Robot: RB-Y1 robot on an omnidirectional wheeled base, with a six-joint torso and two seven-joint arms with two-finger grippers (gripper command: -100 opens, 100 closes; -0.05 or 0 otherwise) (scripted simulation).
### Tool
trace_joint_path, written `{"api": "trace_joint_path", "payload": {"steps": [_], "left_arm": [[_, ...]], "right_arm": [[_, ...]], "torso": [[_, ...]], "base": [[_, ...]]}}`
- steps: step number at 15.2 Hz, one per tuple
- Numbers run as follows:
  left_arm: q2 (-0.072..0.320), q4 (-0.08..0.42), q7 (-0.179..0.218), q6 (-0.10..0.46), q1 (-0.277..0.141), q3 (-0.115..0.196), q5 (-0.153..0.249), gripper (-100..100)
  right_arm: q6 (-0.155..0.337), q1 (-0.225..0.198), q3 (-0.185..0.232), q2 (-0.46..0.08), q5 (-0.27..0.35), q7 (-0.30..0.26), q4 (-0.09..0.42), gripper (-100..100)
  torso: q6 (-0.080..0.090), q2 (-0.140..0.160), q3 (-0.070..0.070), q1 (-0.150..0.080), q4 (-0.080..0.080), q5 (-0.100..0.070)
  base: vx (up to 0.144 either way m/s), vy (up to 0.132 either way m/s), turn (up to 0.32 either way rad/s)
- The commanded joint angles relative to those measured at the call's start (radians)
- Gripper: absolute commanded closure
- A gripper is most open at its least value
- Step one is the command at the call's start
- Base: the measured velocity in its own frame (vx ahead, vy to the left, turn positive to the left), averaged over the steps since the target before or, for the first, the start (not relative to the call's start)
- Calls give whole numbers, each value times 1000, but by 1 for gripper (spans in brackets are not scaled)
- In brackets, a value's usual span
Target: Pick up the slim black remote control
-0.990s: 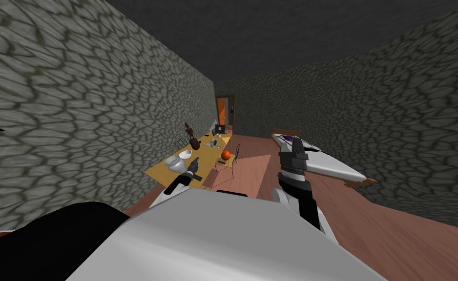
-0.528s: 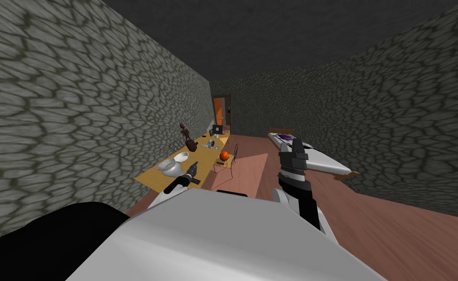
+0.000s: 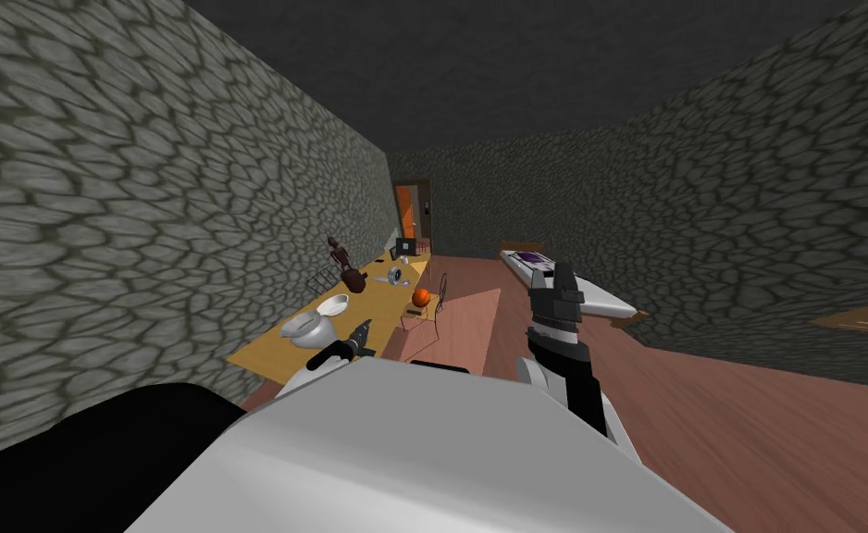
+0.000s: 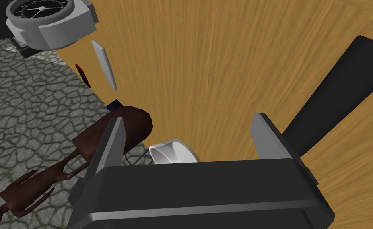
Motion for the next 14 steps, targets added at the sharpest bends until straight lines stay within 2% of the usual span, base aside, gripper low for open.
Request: {"api": "trace_joint_path", "payload": {"steps": [1, 3, 6, 8, 9, 12, 13, 14], "left_arm": [[0, 18, -12, 50, 9, 11, 13, -100], [0, 18, -12, 76, 9, 11, 13, -100], [8, 59, -32, 156, 18, 30, 42, -100], [8, 59, -32, 176, 18, 30, 42, -100], [12, 79, -41, 212, 23, 39, 56, -100], [15, 98, -50, 269, 27, 47, 70, -100], [15, 98, -50, 270, 27, 47, 70, -100], [18, 117, -59, 301, 30, 56, 83, -100]], "right_arm": [[0, 0, 0, 0, 0, 0, 0, 0], [0, 0, 0, 0, 0, 0, 0, 0], [0, 0, 0, 0, 0, 0, 0, 0], [0, 0, 0, 0, 0, 0, 0, 0], [0, 0, 0, 0, 0, 0, 0, 0], [0, 0, 0, 0, 0, 0, 0, 0], [0, 0, 0, 0, 0, 0, 0, 0], [0, 0, 0, 0, 0, 0, 0, 0]], "torso": [[0, 0, 0, 0, 0, 0], [0, 0, 0, 0, 0, 0], [0, 0, 0, -1, 0, 0], [0, 0, 0, 0, 0, 0], [0, 0, 0, 0, 0, 0], [0, 0, 0, 0, 0, 0], [0, 0, 0, 0, 0, 0], [0, 0, 0, 0, 0, 0]], "base": [[23, 22, -108], [20, 21, -97], [27, 28, -153], [28, 37, -93], [24, 28, -115], [27, 34, -149], [21, 26, -42], [25, 24, -112]]}}
